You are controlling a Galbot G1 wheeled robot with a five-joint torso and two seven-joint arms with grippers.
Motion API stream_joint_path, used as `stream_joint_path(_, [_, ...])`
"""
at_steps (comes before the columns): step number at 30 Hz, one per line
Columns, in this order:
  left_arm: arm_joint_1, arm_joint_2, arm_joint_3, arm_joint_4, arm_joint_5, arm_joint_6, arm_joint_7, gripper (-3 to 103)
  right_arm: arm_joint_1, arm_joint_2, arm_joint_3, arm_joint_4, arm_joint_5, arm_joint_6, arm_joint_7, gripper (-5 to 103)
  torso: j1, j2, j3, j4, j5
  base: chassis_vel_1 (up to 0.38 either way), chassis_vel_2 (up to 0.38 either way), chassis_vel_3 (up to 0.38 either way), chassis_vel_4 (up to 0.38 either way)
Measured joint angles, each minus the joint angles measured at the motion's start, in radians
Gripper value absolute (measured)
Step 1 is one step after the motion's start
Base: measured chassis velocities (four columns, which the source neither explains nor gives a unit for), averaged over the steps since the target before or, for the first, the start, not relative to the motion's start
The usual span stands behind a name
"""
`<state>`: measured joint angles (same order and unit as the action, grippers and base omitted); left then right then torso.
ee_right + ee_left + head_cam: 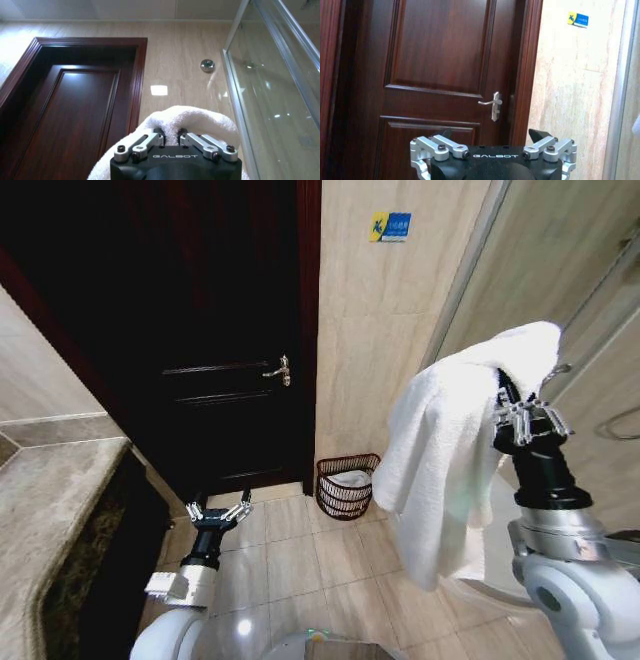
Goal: Discard the used towel into the hamper.
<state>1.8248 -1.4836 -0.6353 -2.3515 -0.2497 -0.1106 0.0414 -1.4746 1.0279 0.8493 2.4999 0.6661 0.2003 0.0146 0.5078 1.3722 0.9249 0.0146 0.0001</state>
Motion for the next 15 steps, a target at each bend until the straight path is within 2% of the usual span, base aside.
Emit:
stream_joint_path(5, [0.000, 0.000, 0.000, 0.000, 0.000, 0.000, 0.000, 100, 0.000, 0.000, 0.000, 0.000, -0.001, -0.001, 0.002, 13, 0.000, 0.000, 0.000, -0.0002, -0.0003, -0.074, 0.058, 0.065, -0.070])
stream_joint_path(9, [0.000, 0.000, 0.000, 0.000, 0.000, 0.000, 0.000, 100, -0.001, 0.000, -0.002, 0.000, 0.000, -0.002, 0.007, 13, 0.000, 0.000, 0.000, 0.0003, 0.0002, -0.127, 0.160, 0.127, -0.140])
stream_joint_path(13, [0.000, 0.000, 0.000, 0.000, 0.000, 0.000, 0.000, 100, -0.001, -0.001, -0.004, 0.000, 0.000, -0.002, 0.007, 13, 0.000, 0.000, 0.000, -0.0001, -0.0010, -0.237, 0.220, 0.190, -0.182])
stream_joint_path(15, [0.000, 0.000, 0.000, 0.000, 0.000, 0.000, 0.000, 100, -0.001, -0.001, -0.009, 0.000, 0.000, -0.002, 0.006, 13, 0.000, 0.000, 0.000, 0.0001, 0.0007, -0.210, 0.198, 0.197, -0.187])
